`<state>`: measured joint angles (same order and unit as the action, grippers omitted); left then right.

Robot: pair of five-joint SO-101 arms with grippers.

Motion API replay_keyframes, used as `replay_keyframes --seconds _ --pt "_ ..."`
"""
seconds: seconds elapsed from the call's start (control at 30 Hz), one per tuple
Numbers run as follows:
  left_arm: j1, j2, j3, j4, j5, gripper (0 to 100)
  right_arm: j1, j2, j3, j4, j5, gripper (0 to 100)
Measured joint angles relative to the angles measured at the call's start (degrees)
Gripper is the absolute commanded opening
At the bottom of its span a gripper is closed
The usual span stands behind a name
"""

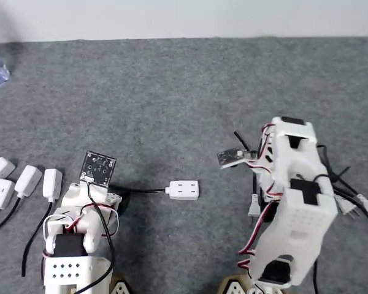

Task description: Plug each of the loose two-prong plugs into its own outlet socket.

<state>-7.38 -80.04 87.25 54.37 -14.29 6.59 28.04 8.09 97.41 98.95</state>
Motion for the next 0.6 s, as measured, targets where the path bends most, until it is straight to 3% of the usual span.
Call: replay_keyframes --seconds 0.13,0.37,0.6 --pt "0.0 0.0 0.0 0.0 0.0 29 -5.45 0.35 -0.09 0.79 -0.26 1.0" --pt "0.0 0.0 0.0 0.0 0.0 29 -18.73 0.44 -0.09 -4.04 -9.32 1.0" --pt "0.0 0.0 0.0 0.0 0.0 29 -19.16 0.44 -4.84 -2.2 -10.64 1.6"
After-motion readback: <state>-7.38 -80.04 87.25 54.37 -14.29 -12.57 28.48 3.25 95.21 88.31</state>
